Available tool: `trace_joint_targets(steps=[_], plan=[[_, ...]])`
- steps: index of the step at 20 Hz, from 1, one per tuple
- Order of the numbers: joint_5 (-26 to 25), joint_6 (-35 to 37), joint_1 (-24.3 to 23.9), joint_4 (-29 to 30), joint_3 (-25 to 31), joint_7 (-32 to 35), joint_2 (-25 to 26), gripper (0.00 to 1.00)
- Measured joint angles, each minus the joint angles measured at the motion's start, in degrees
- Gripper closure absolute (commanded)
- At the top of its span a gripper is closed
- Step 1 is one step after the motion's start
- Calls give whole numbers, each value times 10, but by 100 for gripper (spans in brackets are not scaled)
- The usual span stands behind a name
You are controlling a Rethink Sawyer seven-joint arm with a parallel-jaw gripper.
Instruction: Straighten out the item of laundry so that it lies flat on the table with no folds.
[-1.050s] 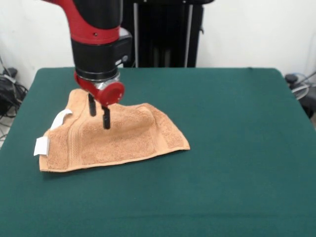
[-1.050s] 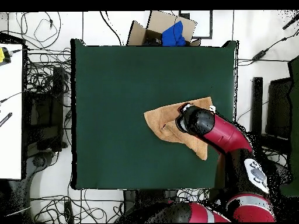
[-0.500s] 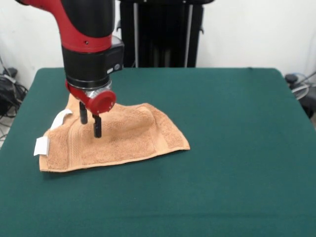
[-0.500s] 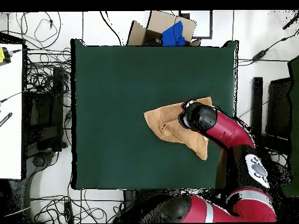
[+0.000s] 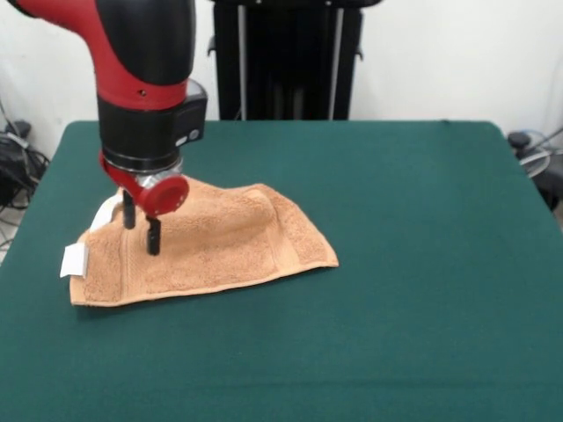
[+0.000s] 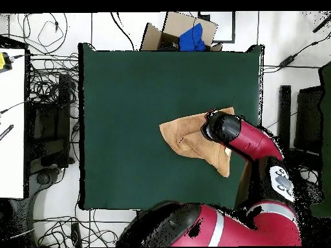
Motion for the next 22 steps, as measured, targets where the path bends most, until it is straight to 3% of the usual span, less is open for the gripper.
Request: trace_joint_targets(steps=[13, 22], plan=[[2, 21, 9, -105, -57, 0, 62, 0], [28, 26, 23, -137, -77, 0, 82, 0]])
